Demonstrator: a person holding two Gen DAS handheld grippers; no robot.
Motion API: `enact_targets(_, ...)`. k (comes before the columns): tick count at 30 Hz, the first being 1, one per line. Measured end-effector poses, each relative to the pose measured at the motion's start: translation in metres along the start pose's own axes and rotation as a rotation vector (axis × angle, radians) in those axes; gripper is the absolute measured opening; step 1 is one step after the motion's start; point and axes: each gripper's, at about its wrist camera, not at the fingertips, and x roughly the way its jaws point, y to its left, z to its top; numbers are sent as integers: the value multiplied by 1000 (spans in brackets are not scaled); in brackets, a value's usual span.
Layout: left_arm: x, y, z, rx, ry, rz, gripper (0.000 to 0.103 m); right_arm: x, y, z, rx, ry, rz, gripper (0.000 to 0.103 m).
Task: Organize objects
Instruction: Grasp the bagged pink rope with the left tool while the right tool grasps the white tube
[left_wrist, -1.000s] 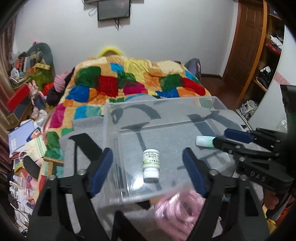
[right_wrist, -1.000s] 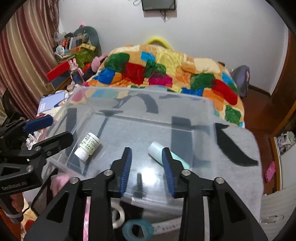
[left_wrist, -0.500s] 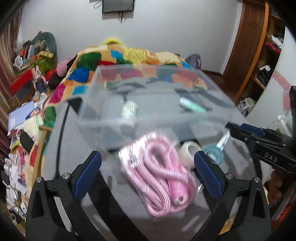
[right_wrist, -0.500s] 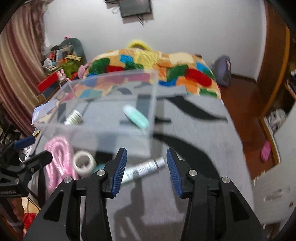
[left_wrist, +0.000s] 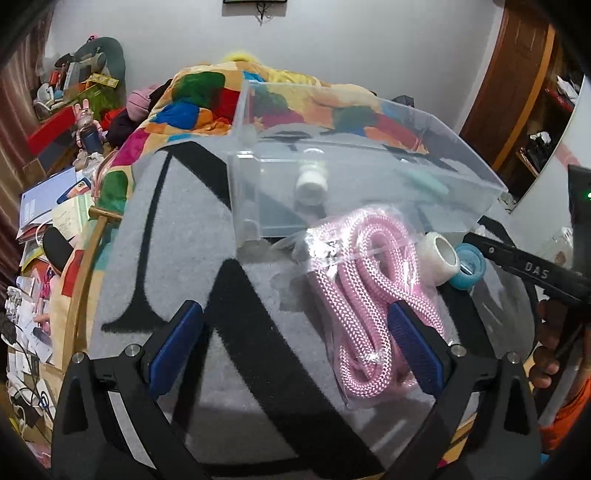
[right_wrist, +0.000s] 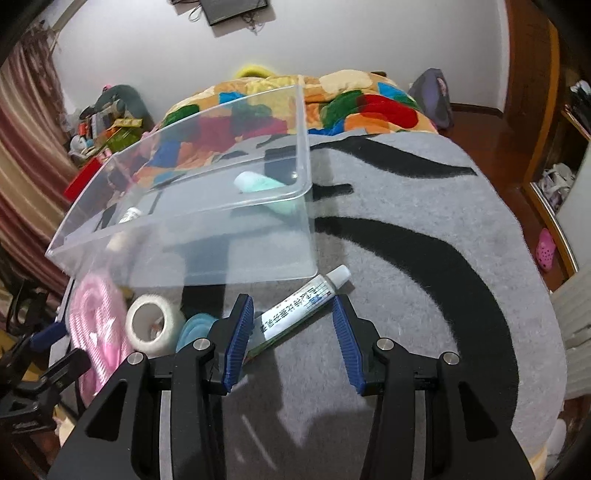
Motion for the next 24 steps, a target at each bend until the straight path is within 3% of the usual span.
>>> enact_targets(3, -5, -10, 3, -9, 0, -50, 101, -1, -1, -2, 0, -11, -3, 39)
enact_targets(6, 0, -27, 5, 7, 13, -66, 102, -3, 0, -3, -25, -15, -10, 25)
enact_targets(11, 32, -45, 2, -12, 77, -20, 102, -8, -3, -8, -63, -21, -13, 20)
enact_targets(15, 30, -54, -5, 24, 10, 43, 100, -13, -7, -13, -84, -30, -15, 17)
enact_targets(17, 26, -56, -8, 34, -5, 30, 81, -15, -7, -14, -91, -33, -19, 15)
enact_targets(19, 21, -60, -11, 67, -13, 21, 69, -18, -8, -17, -99, -36, -22, 14)
enact_targets(24, 14, -60, -16, 100, -25, 6, 58, -28, -11, -28, -118, -44, -35, 13)
